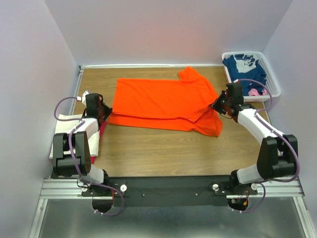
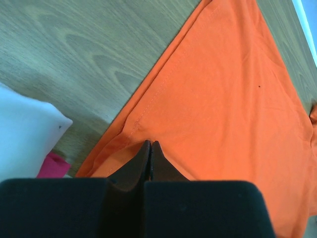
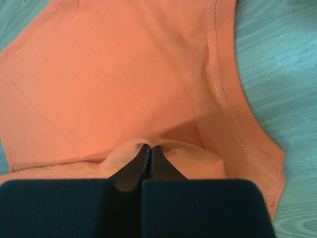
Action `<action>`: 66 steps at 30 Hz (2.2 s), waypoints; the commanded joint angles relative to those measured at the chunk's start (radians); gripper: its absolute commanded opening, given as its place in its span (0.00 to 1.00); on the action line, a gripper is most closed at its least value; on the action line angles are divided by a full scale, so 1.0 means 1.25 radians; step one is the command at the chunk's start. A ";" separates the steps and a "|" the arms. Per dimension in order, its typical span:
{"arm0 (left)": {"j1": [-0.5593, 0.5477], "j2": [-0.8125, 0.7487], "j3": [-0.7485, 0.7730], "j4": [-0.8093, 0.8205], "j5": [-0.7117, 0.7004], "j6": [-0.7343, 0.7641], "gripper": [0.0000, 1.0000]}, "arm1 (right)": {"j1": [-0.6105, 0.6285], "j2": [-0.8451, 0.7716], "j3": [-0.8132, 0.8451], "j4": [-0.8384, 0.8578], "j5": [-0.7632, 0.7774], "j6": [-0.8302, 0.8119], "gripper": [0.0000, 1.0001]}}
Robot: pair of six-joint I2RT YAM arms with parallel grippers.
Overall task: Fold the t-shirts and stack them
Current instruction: Fold the tshirt
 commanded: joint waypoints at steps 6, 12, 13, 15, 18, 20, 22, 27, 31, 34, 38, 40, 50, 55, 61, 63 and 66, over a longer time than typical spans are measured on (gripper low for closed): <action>0.004 0.021 0.028 -0.001 -0.020 0.000 0.00 | -0.006 0.020 0.040 0.015 0.009 -0.017 0.00; 0.004 0.035 0.044 0.000 -0.018 0.005 0.00 | -0.006 0.027 0.047 0.015 0.014 -0.017 0.00; 0.004 0.038 0.049 -0.001 -0.016 0.006 0.00 | -0.006 0.024 0.047 0.014 0.016 -0.017 0.00; 0.004 0.044 0.053 -0.002 -0.015 0.008 0.00 | -0.007 0.025 0.046 0.014 0.018 -0.017 0.01; 0.004 0.055 0.061 -0.002 -0.015 0.011 0.00 | -0.009 0.025 0.045 0.014 0.016 -0.017 0.00; 0.006 0.062 0.064 -0.001 -0.015 0.011 0.00 | -0.011 0.030 0.047 0.014 0.015 -0.018 0.00; 0.004 0.070 0.066 0.000 -0.015 0.013 0.00 | -0.011 0.035 0.048 0.014 0.011 -0.018 0.00; 0.006 0.081 0.071 0.000 -0.015 0.015 0.00 | -0.011 0.054 0.061 0.014 0.006 -0.019 0.00; 0.004 0.099 0.085 0.000 0.007 0.017 0.00 | -0.012 0.072 0.070 0.015 0.013 -0.019 0.01; 0.004 0.113 0.094 0.000 0.011 0.021 0.00 | -0.013 0.083 0.078 0.016 0.015 -0.018 0.01; 0.004 0.127 0.104 0.000 0.024 0.026 0.00 | -0.013 0.098 0.088 0.017 0.018 -0.019 0.01; 0.004 0.136 0.111 0.000 0.028 0.033 0.00 | -0.013 0.104 0.090 0.017 0.018 -0.019 0.00; 0.007 0.111 0.137 -0.024 0.032 0.052 0.59 | -0.016 0.133 0.101 0.020 0.019 -0.023 0.00; 0.007 0.067 0.143 -0.054 0.039 0.070 0.68 | -0.017 0.164 0.115 0.022 0.007 -0.018 0.01; 0.005 0.037 0.119 -0.078 0.047 0.106 0.62 | -0.017 0.211 0.138 0.026 -0.012 -0.014 0.21; 0.002 0.030 0.109 -0.079 0.056 0.114 0.57 | -0.017 0.225 0.151 0.026 -0.022 -0.012 0.30; -0.022 0.022 0.087 -0.081 0.061 0.117 0.47 | -0.017 0.236 0.173 0.023 -0.045 -0.014 0.48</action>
